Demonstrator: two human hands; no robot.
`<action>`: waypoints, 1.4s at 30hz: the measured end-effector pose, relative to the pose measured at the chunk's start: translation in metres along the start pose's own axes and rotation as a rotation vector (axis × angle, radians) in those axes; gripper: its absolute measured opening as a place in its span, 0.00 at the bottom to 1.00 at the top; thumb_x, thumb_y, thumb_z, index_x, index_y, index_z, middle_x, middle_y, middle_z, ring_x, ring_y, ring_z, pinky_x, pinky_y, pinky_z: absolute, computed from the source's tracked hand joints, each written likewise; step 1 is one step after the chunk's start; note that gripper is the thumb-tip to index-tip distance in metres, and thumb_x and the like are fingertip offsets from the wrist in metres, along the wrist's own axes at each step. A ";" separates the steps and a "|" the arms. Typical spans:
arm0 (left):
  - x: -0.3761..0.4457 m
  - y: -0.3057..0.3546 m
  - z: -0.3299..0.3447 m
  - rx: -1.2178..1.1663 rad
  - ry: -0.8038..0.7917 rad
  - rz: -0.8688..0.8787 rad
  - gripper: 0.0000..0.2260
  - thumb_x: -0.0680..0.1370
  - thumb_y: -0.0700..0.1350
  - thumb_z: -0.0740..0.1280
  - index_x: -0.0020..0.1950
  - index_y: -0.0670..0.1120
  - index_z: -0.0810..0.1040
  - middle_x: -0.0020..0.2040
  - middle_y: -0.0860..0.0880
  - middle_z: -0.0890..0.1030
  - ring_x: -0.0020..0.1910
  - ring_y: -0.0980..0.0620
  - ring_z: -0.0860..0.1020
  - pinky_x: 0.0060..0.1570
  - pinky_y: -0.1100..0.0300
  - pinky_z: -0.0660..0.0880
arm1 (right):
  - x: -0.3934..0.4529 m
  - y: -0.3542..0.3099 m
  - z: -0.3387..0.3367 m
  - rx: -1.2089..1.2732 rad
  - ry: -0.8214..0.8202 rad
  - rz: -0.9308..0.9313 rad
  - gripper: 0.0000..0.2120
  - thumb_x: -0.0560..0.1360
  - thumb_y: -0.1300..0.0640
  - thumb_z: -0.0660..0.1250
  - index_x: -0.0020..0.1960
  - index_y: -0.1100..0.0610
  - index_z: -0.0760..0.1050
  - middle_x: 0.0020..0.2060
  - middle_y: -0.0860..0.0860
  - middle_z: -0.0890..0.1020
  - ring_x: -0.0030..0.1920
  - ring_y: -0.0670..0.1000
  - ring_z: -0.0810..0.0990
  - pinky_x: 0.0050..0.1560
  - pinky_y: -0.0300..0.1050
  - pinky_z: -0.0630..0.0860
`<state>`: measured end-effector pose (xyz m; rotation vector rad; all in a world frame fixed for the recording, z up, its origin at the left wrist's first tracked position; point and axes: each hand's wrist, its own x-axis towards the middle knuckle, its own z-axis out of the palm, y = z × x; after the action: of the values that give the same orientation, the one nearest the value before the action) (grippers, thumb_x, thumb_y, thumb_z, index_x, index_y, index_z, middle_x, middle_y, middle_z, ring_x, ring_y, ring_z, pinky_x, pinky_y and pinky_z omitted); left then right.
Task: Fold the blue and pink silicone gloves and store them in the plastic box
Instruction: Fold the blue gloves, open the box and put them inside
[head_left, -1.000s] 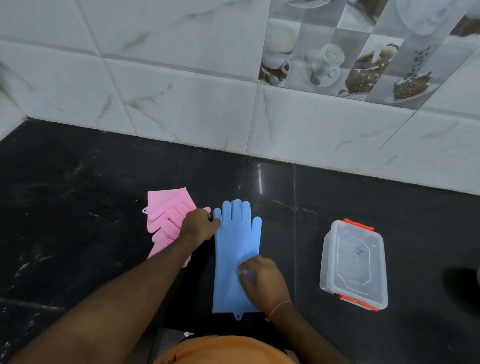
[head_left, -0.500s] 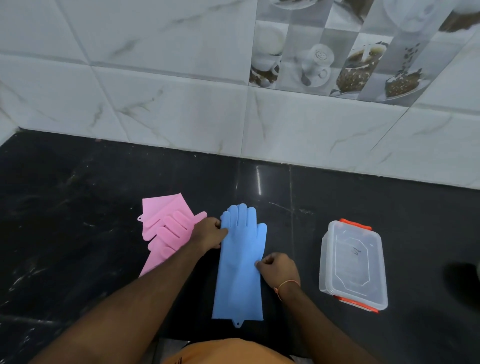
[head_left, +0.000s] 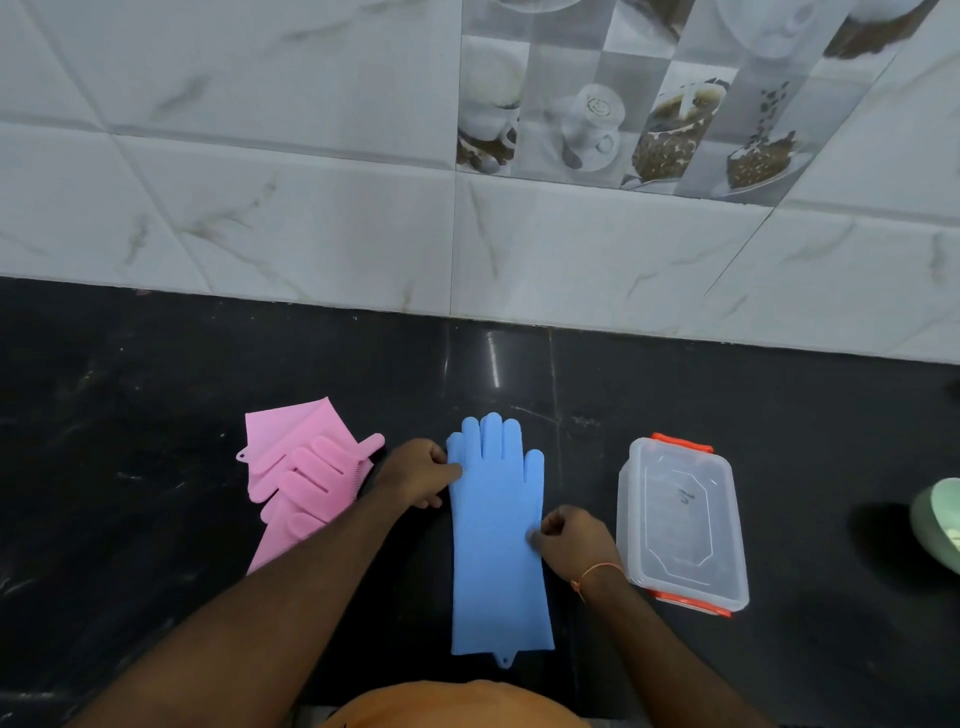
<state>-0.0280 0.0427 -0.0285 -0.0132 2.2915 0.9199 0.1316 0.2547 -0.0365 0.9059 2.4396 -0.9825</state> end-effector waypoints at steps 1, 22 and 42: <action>0.002 -0.001 -0.003 0.051 0.011 -0.006 0.08 0.78 0.52 0.74 0.50 0.49 0.81 0.44 0.50 0.88 0.35 0.52 0.89 0.45 0.52 0.87 | 0.003 -0.005 -0.001 0.009 -0.001 -0.007 0.10 0.75 0.44 0.76 0.44 0.45 0.76 0.40 0.42 0.82 0.41 0.44 0.81 0.39 0.37 0.74; 0.022 0.001 0.002 -0.042 0.112 -0.067 0.11 0.79 0.50 0.75 0.50 0.42 0.85 0.39 0.47 0.88 0.33 0.55 0.87 0.48 0.52 0.88 | 0.074 -0.092 -0.026 -0.178 0.135 -0.374 0.22 0.84 0.45 0.65 0.76 0.48 0.73 0.71 0.49 0.73 0.71 0.55 0.69 0.71 0.56 0.75; 0.022 -0.012 -0.004 -0.083 0.046 -0.089 0.11 0.78 0.54 0.77 0.48 0.48 0.85 0.40 0.52 0.88 0.32 0.54 0.88 0.49 0.51 0.87 | 0.105 -0.098 -0.039 -0.087 0.102 -0.343 0.16 0.80 0.48 0.71 0.65 0.53 0.81 0.63 0.51 0.79 0.59 0.55 0.81 0.56 0.45 0.78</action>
<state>-0.0444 0.0361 -0.0471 -0.1721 2.2737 0.9770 -0.0145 0.2731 -0.0181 0.5294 2.7620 -0.9492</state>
